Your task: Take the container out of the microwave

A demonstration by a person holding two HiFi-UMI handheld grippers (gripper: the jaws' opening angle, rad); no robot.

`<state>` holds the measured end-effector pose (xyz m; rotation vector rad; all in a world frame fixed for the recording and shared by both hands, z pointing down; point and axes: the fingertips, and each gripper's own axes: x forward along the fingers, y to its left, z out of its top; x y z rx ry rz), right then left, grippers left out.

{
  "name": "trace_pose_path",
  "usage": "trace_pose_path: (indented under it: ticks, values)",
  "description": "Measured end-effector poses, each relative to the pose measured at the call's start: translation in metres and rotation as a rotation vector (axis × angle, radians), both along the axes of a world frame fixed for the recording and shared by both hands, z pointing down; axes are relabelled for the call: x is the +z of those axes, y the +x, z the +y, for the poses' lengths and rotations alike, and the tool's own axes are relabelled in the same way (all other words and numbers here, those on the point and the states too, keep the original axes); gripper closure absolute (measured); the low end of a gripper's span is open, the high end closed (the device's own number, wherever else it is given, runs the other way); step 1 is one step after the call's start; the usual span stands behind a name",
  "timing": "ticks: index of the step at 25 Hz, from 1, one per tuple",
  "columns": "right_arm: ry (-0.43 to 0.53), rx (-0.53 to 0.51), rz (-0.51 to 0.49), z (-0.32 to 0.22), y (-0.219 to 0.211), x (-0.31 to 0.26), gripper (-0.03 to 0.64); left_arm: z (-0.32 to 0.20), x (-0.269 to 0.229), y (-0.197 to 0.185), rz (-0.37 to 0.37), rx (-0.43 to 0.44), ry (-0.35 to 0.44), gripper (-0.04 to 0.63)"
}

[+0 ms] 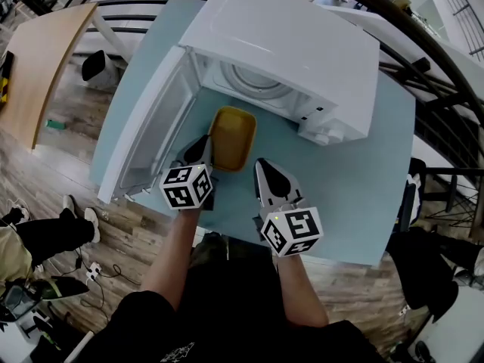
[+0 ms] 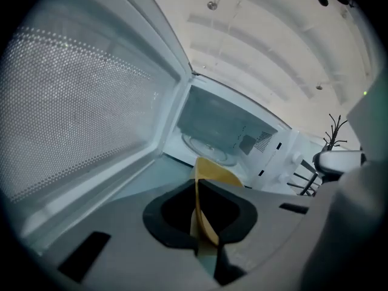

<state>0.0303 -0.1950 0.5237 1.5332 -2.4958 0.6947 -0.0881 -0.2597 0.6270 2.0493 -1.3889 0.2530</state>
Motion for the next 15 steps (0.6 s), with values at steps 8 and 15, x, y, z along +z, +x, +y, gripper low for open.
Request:
trace_pose_path:
  ticks: [8,15]
  values:
    - [-0.02,0.018,0.001,0.004,0.001,0.013,0.611,0.004,0.02,-0.003,0.0,0.015,-0.015,0.571]
    - [-0.038,0.03,0.004,0.008,0.003,0.027,0.611,0.005,0.036,-0.002,-0.012,0.02,-0.025,0.571]
